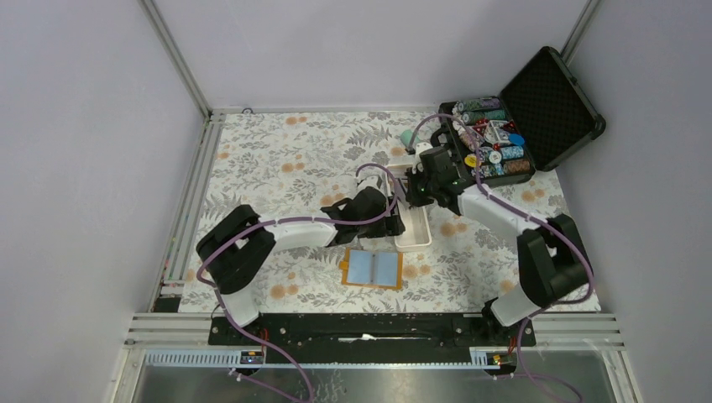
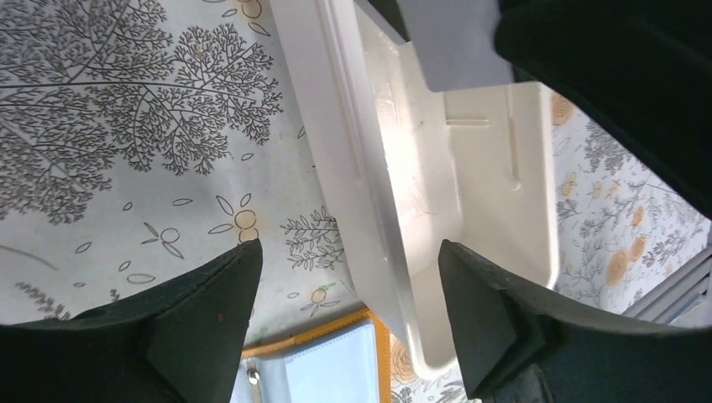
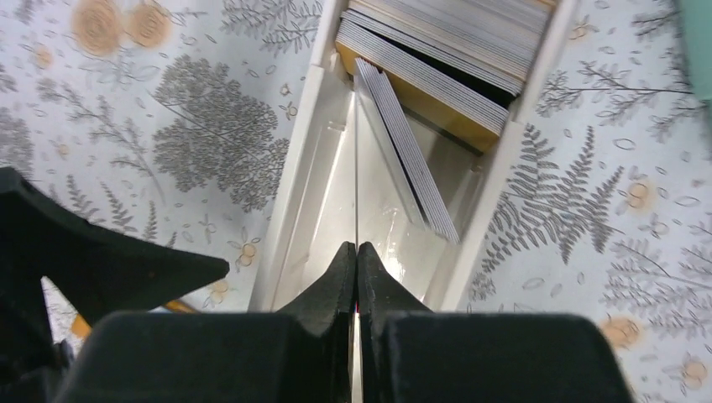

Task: Put the credit cards into the card holder
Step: Pick up the credit card from the storage box, then insert the credit card into the card holder.

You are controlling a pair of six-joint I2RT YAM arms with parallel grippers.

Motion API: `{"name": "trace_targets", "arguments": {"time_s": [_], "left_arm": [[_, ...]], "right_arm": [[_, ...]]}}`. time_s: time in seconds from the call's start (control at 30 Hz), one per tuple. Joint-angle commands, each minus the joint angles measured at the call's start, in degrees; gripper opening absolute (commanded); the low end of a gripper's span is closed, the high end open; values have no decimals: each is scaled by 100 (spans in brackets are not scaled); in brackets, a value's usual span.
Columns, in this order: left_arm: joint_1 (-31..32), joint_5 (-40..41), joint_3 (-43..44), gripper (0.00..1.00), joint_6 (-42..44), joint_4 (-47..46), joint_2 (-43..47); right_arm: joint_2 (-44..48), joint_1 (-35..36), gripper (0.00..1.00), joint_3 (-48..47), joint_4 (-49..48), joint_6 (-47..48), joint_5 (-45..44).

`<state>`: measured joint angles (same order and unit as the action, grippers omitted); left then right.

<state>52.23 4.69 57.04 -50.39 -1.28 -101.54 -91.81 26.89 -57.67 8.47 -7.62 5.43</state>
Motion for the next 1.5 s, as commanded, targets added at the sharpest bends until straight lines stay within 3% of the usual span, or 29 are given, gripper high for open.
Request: {"name": "trace_targets", "arguments": {"time_s": [0.0,0.23,0.5,0.6,0.73,1.1,1.47], "left_arm": [[7,372,108,85,245,54,740],[2,570,-224,94,616,333,1991],[-250,278,-818,99,581,681,3559],[-540,-274,-1279,99,449,448,4042],[-755,-408,-1686,99,456,737,4380],[-760,-707,-3005,88,-39,786,4606],[-537,-244,-3361,74,-323,730,4317]], "right_arm": [[908,44,0,201,331,-169,-295],[2176,38,0,733,447,-473,-154],[3492,38,0,1483,-211,-894,1355],[3585,44,0,1694,-531,-1744,1614],[3984,111,0,2455,-1489,-2952,1798],[4825,1844,0,3463,-1415,-4133,-143],[4371,3007,0,3871,-1600,-5276,-1254]]}}
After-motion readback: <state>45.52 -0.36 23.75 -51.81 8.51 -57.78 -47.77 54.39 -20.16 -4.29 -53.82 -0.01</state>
